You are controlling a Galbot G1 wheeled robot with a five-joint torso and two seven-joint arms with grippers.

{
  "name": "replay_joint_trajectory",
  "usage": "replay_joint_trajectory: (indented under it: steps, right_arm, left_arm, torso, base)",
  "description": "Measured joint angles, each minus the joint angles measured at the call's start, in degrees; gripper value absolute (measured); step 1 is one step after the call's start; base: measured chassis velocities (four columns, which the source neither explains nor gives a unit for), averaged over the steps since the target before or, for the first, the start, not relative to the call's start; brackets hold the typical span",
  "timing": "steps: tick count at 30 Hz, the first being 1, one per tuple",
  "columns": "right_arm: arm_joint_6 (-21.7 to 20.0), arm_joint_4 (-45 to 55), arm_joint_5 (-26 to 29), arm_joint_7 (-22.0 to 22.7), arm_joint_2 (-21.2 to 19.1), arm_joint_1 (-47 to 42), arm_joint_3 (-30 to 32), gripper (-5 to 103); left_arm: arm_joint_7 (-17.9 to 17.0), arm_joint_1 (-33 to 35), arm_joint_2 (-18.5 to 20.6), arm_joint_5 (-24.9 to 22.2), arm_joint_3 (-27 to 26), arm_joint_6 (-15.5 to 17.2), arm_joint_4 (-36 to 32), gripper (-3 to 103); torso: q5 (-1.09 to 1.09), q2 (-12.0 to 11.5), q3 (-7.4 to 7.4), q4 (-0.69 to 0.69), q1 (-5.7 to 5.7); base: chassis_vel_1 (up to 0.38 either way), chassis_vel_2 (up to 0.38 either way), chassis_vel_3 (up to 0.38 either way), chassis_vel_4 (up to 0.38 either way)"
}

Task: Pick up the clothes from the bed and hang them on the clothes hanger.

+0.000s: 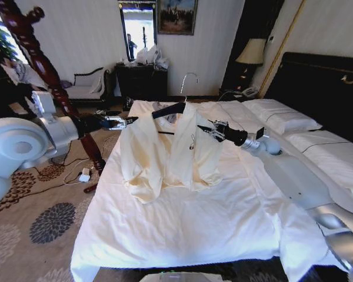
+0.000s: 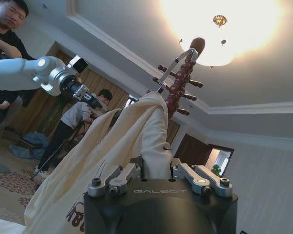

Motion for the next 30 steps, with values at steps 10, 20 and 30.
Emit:
replay_joint_trajectory:
  steps: [10,20,30]
  right_arm:
    - [-0.3,1.2,-0.1,0.1,1.9,2.1,-1.7,23]
    - [0.1,1.4,-3.3,-0.5,2.0,1.7,-3.1,22]
    - [-0.3,-1.0,-2.3,-0.8,1.6,1.4,-2.2,22]
  left_arm:
    - [0.5,0.7,-0.5,-0.1,2.2,0.3,-1.9,100]
    - [-0.2,1.1,-0.2,-1.0,2.1,0.3,-3.3,100]
    - [-1.2,2.8,0.1,-0.8,1.8,0.3,-5.5,100]
  torso:
    - [-0.01,0.0,0.00,0.02,0.00]
    - [0.00,0.0,0.00,0.00,-0.01]
    - [0.00,0.0,0.00,0.01,0.00]
  base:
    - [0.000,0.000,0.000,0.000]
    - [0.000,0.000,0.000,0.000]
    - [0.000,0.000,0.000,0.000]
